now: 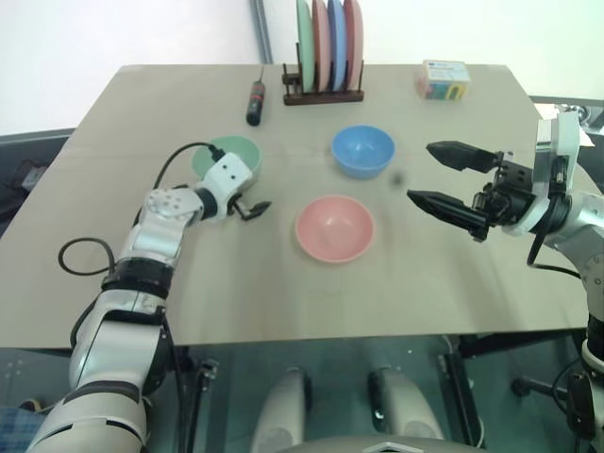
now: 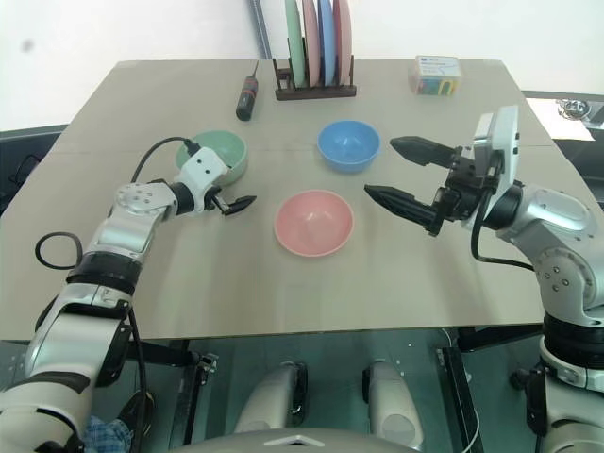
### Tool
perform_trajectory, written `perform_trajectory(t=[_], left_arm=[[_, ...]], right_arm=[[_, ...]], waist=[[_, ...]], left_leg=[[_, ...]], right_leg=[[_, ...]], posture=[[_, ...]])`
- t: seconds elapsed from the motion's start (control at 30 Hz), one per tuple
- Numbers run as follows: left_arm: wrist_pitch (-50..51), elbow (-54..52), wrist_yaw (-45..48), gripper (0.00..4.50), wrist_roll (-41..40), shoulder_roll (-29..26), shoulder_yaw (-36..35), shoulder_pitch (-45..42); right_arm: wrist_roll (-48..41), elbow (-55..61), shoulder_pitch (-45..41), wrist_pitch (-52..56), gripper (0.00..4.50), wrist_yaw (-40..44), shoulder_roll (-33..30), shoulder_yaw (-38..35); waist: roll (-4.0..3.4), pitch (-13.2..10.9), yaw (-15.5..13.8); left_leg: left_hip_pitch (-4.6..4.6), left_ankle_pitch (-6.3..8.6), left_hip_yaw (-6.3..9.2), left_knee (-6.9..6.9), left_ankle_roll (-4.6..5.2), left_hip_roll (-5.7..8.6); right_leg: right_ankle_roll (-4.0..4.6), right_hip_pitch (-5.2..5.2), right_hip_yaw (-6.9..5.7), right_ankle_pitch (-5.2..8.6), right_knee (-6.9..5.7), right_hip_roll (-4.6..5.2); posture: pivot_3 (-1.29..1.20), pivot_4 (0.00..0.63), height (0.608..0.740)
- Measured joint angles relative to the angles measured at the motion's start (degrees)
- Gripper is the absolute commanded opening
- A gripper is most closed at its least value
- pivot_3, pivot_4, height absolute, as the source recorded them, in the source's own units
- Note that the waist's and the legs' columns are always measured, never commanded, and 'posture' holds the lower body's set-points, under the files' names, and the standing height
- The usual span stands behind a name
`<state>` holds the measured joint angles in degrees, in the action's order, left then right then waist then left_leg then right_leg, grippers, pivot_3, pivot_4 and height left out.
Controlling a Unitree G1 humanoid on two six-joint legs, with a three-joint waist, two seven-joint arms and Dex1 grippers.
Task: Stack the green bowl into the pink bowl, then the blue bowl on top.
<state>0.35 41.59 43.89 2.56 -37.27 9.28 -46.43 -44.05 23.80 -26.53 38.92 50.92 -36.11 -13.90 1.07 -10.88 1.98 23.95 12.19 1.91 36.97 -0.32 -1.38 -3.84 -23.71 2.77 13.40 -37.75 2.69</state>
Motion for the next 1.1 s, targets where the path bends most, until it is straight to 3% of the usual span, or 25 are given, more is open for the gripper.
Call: perform_trajectory(t=[0.1,0.2,0.43,0.47,0.63,0.87,0.97,1.1], left_arm=[[-2.48,4.91,-0.24,3.81,1.46,0.56,0.18,-2.56],[-3.29,8.55,-0.12,2.59,1.58,1.21,-0.07,-3.94],[-5.27,11.01,-0.43,0.62,3.01,1.31,-0.26,-4.96],[-6.03,10.63,-0.52,0.08,3.0,0.9,-0.56,-5.46],[-4.88,3.89,4.55,0.02,1.8,1.05,-0.73,-4.64],[2.44,-24.24,12.37,0.02,-1.85,1.86,0.36,-3.26],[5.44,-30.73,14.77,0.02,-3.2,1.94,1.47,-1.7],[11.13,-47.06,23.61,0.02,-8.57,0.0,5.23,2.49]], right_arm=[[-0.26,0.03,0.29,-0.37,4.5,-0.35,-0.57,-0.03],[-0.43,0.05,0.48,-0.55,4.5,-0.69,-1.05,-0.04],[-0.46,0.03,0.54,-0.83,4.5,-1.24,-1.78,-0.03],[-0.46,0.03,0.53,-0.91,4.5,-1.24,-1.85,-0.02],[-0.47,-0.11,0.52,-1.08,4.5,-0.93,-2.36,0.05],[-0.41,-0.34,0.44,-1.52,4.5,-0.16,-2.54,1.03],[-0.39,-0.39,0.42,-1.66,4.5,-0.04,-2.69,1.6],[-0.39,-0.62,0.34,-1.72,4.5,0.02,-2.95,1.83]], waist=[[0.0,0.0,0.02],[0.0,0.0,0.02],[0.01,0.0,0.0],[0.01,0.0,-0.01],[0.08,-0.05,-0.31],[0.09,-0.05,-0.67],[0.09,-0.05,-0.61],[0.08,-0.06,-0.4]], left_leg=[[0.01,0.0,-0.01,0.01,0.0,0.0],[0.01,0.0,0.01,0.02,0.0,0.0],[0.02,0.0,0.02,0.04,0.0,0.0],[0.01,0.0,0.02,0.04,0.0,0.0],[0.14,0.0,0.11,0.15,0.0,0.0],[0.33,0.0,0.14,0.22,0.0,0.01],[0.3,0.0,0.14,0.22,0.0,0.0],[0.3,0.0,0.13,0.24,0.0,0.0]], right_leg=[[-0.01,0.0,0.01,0.0,0.0,0.0],[-0.01,0.0,0.0,0.0,-0.02,0.0],[-0.01,0.0,0.0,0.0,-0.04,0.01],[-0.01,0.01,-0.01,0.0,-0.05,0.0],[0.0,-0.02,-0.1,-0.01,-0.06,0.01],[0.0,-0.15,-0.12,-0.02,-0.05,0.02],[0.0,-0.15,-0.12,-0.01,-0.1,0.01],[0.0,-0.14,-0.1,-0.01,-0.09,0.01]], posture=[[0.0,0.15,0.74],[0.0,0.15,0.74],[0.0,0.15,0.74],[0.0,0.15,0.74],[0.0,0.15,0.74],[0.0,0.15,0.74],[0.0,0.15,0.74],[0.0,0.15,0.74]])
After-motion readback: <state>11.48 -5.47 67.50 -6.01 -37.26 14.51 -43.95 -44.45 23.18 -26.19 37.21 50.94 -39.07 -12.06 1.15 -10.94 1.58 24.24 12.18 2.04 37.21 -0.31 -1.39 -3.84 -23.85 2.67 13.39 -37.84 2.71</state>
